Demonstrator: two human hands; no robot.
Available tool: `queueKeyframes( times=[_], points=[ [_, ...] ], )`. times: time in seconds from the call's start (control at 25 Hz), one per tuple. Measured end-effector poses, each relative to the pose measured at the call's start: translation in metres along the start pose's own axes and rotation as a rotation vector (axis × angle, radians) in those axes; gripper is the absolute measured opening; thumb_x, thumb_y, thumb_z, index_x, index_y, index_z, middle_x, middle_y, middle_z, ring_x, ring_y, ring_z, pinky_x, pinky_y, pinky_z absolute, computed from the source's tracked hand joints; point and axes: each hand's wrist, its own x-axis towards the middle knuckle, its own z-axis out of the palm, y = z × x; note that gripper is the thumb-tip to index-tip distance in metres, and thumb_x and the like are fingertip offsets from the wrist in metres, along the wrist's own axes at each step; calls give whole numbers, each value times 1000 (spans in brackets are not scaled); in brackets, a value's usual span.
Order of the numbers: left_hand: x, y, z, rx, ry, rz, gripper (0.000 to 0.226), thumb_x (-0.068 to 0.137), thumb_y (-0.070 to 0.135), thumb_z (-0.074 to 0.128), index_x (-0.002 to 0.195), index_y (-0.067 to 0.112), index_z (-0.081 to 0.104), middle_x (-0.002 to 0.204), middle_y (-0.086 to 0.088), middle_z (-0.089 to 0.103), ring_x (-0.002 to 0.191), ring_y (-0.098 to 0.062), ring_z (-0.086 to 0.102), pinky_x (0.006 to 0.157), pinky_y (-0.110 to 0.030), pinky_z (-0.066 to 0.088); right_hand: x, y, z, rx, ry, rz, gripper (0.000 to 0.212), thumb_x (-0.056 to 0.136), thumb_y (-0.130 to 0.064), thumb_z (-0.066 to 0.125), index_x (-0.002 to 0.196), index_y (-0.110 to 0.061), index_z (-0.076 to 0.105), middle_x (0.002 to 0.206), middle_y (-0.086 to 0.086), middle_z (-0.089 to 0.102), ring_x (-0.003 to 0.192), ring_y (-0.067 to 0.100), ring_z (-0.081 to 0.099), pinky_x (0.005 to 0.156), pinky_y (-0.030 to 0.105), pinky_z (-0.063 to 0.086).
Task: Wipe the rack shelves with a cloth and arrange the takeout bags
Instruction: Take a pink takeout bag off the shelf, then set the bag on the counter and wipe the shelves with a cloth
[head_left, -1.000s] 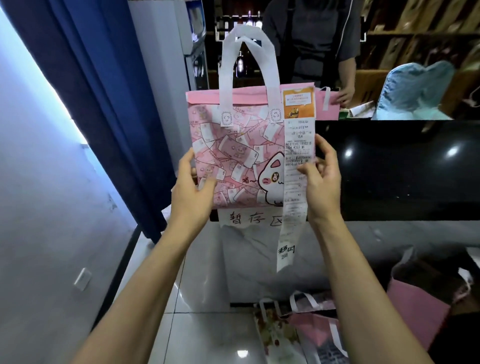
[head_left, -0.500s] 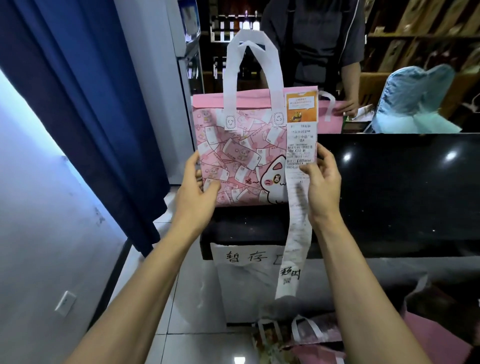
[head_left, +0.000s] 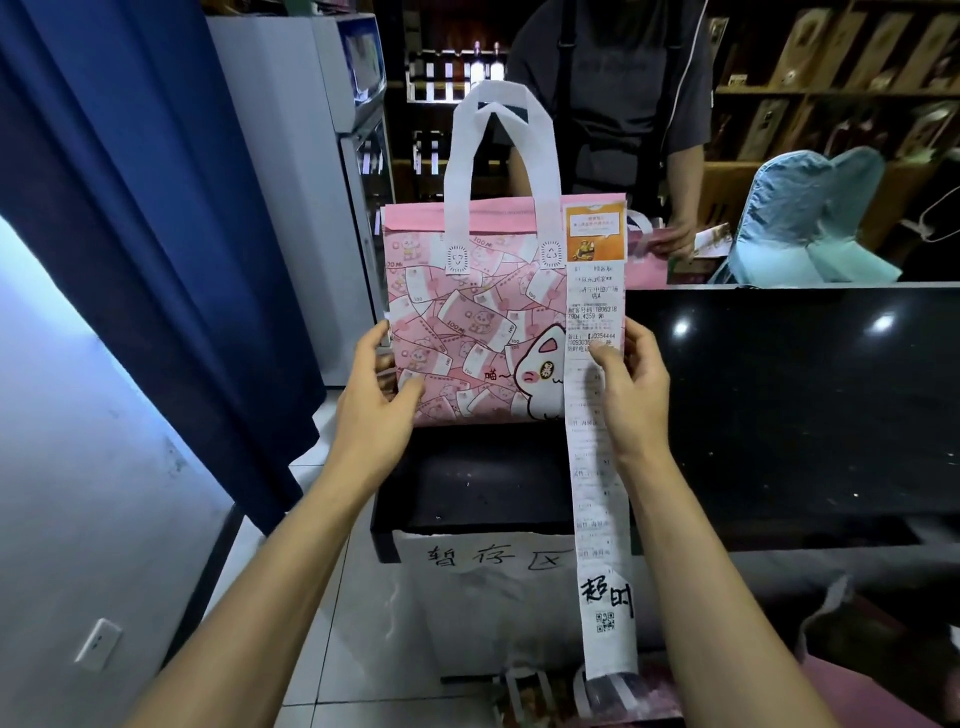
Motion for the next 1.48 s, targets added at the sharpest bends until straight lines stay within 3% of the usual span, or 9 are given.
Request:
queueKeyframes(
  times=[0.16,0.4,0.56,0.8,1.04,1.24,1.48],
  points=[
    [-2,2,-5,7,12,-14,60,96,19,61,146,40,35,119,16,55,109,1,57,92,-22,47,-1,1,-2,-37,36,6,32,95,-21,64,127,-19,60,114,-5,71,102,6,69,91,32,58],
    [-4,3,-6,32,-11,-27,52,97,22,59,142,38,40,126,11,55,108,5,55,80,-12,42,-6,6,-9,-105,22,32,33,95,-24,63,128,-26,58,122,-5,68,114,12,65,101,43,54],
    [-5,4,-3,26,-2,-13,49,96,21,58,140,36,43,130,12,55,112,4,54,90,-23,48,-6,8,-15,-132,48,9,39,93,-27,65,131,-24,58,121,-10,67,113,3,63,101,34,53],
    [-7,8,-4,78,13,17,43,97,24,59,138,32,49,137,11,53,119,-7,55,102,-35,49,-11,2,-20,-232,34,-76,45,91,-34,64,134,-28,54,120,-16,65,111,-6,60,85,11,49],
    [-20,18,-16,227,24,133,34,96,23,59,127,37,55,128,12,49,121,-12,50,105,-40,45,-31,-14,-18,-529,113,-273,43,90,-37,59,132,-30,53,131,-9,51,121,8,50,105,37,44],
    [-42,21,-33,172,-38,140,26,96,21,57,116,38,62,121,16,56,111,-1,54,94,-26,46,-64,-30,6,-539,67,-363,40,86,-33,56,126,-29,59,128,-12,53,117,2,47,104,17,33],
    [-63,13,-79,239,-2,165,27,96,21,57,119,34,62,117,20,58,109,7,54,92,-16,43,-101,-34,67,-458,-155,-374,27,90,-18,64,116,-25,67,129,-8,52,125,9,49,107,41,44]
  ],
)
